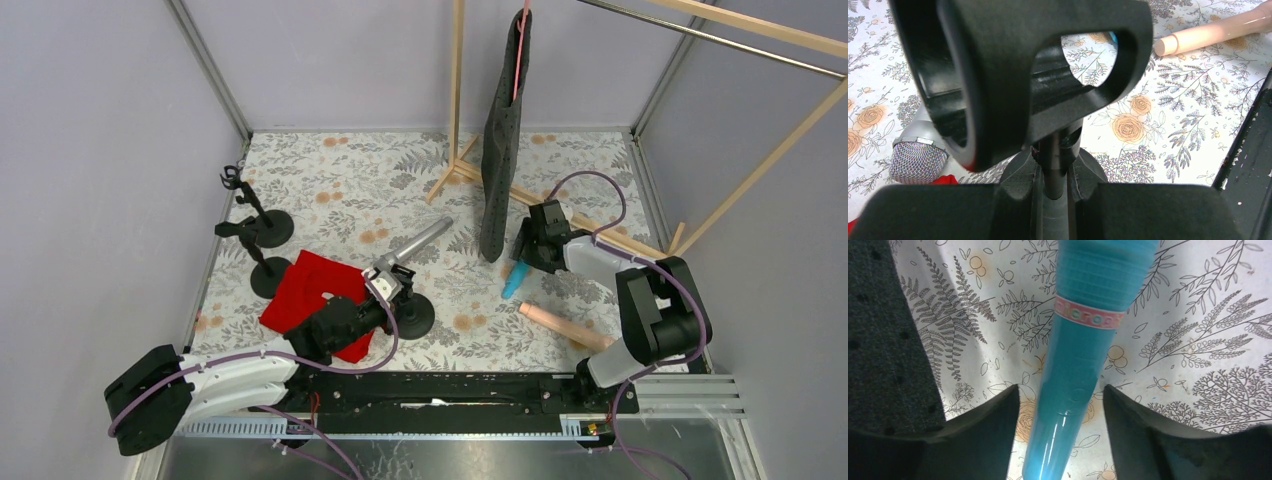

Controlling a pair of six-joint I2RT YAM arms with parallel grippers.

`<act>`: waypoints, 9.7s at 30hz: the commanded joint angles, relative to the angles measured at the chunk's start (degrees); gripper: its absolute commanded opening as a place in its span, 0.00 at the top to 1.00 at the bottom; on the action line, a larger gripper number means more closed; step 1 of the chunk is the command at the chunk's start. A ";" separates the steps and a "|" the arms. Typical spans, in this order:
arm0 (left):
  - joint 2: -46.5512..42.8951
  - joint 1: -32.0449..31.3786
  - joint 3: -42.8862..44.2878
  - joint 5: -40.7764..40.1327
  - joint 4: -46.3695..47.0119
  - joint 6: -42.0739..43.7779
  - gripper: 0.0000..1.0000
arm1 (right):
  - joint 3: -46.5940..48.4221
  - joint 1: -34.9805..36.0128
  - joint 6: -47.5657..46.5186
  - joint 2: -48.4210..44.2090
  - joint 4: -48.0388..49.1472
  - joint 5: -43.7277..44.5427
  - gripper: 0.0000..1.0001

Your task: Attach the microphones to the stand

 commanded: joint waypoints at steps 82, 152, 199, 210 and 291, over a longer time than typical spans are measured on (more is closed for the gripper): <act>27.24 -5.53 5.64 18.96 36.35 0.38 0.54 | 3.30 -7.25 -11.21 -50.46 -11.73 -9.56 1.00; 18.90 -24.81 7.77 -18.01 23.51 28.03 1.00 | 0.62 -7.28 -11.89 -62.21 -2.45 -20.01 1.00; 15.05 -24.78 1.36 -13.07 29.58 30.40 1.00 | 16.50 38.46 -21.16 -30.31 23.55 -9.78 1.00; 14.87 -24.78 1.29 -12.78 28.66 30.09 1.00 | 16.22 38.68 -13.77 -28.83 20.61 -12.56 1.00; 17.17 -24.85 0.43 -15.85 29.97 26.88 1.00 | -2.88 52.04 -10.49 -36.06 11.26 14.27 1.00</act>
